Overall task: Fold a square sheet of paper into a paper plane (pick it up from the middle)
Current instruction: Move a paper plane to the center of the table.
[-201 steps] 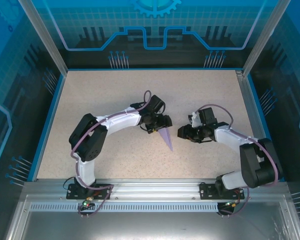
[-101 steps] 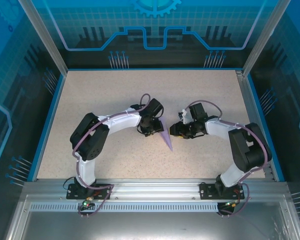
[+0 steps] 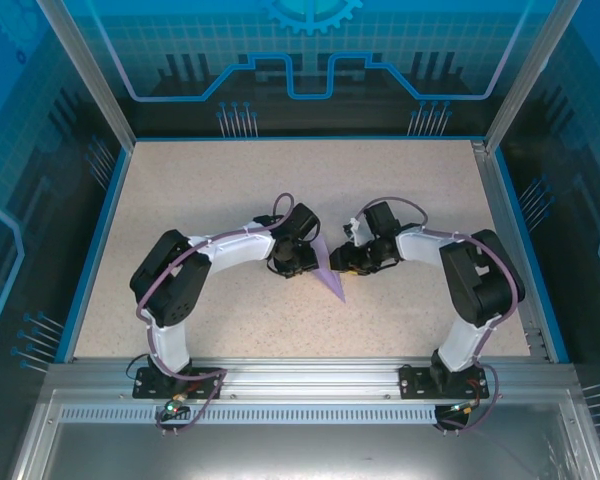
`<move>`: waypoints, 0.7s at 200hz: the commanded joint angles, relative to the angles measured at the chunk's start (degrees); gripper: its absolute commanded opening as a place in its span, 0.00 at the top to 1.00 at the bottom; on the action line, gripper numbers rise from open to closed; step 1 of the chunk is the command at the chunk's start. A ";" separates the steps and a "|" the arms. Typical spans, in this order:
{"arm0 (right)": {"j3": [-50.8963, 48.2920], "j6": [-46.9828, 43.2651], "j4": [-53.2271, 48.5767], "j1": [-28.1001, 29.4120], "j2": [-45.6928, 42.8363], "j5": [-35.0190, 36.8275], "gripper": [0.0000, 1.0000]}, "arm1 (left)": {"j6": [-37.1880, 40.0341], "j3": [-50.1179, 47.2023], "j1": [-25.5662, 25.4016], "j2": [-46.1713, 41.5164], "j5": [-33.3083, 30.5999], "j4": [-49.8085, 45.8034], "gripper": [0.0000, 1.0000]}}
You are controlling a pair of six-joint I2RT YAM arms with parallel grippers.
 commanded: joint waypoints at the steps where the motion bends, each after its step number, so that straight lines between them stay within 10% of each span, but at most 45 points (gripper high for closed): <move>1: 1.75 -1.51 -1.40 1.52 1.67 -0.85 0.54 | 0.69 -1.13 0.47 -2.03 -0.89 0.66 0.64; 140: 4.70 -8.38 -7.35 4.63 2.40 2.63 0.52 | 0.90 -2.12 0.56 -2.95 -1.07 2.14 0.68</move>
